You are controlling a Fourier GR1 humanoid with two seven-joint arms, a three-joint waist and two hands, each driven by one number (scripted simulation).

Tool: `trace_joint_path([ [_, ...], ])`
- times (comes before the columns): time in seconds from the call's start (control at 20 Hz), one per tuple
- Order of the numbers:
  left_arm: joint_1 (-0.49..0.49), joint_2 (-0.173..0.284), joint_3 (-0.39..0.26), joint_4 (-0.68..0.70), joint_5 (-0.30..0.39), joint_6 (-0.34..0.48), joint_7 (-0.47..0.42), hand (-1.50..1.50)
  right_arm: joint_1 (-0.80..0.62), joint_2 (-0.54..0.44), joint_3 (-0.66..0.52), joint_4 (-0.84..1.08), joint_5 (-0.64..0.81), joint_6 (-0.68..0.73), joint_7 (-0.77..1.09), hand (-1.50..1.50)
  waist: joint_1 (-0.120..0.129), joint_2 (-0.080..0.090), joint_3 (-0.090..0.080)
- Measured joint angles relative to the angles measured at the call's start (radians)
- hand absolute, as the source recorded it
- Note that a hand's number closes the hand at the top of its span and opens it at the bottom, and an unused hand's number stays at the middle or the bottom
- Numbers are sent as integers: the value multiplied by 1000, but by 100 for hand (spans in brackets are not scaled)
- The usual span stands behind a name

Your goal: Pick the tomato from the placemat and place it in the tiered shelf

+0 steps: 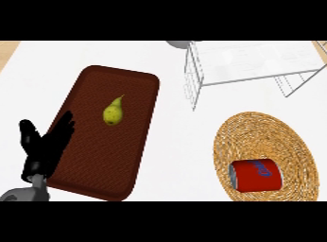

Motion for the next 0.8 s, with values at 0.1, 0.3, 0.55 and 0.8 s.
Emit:
trace_joint_path([
  [0.1, -1, -1, 3, -3, 1, -2, 9, 0, -21, -29, -7, 75, 4, -10, -46, 150, 0, 1, -1],
  [0.3, -24, 0, 14, 19, 4, -9, 13, 0, -69, -75, -1, 232, 11, -13, -138, 150, 1, 3, -1],
  [0.55, -20, -6, 15, 17, 1, -18, 3, 0, -119, -114, 37, 421, 61, -45, -280, 150, 7, 4, 0],
  [0.8, -24, -21, 15, 25, -15, -4, -6, 0, -136, -120, 76, 561, 121, -112, -404, 150, 8, 3, 2],
])
